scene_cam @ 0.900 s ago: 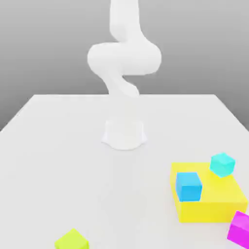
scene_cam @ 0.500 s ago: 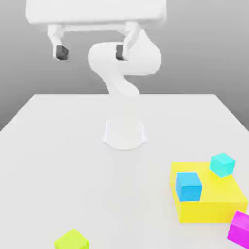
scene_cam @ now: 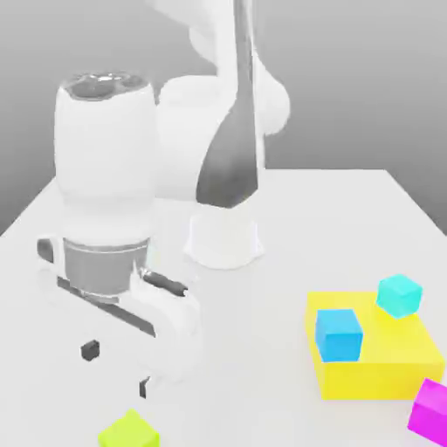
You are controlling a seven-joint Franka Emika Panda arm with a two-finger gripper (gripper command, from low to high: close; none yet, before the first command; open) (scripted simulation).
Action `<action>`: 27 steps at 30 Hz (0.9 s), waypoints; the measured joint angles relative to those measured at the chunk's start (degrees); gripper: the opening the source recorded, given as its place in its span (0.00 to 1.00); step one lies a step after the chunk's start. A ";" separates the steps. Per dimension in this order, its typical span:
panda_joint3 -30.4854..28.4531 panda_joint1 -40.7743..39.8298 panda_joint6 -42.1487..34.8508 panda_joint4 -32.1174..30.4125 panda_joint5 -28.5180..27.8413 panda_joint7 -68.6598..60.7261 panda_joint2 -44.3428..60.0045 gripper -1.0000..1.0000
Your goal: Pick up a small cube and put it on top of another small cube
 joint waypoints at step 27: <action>12.45 13.28 -2.95 0.04 -3.95 -4.22 0.32 0.00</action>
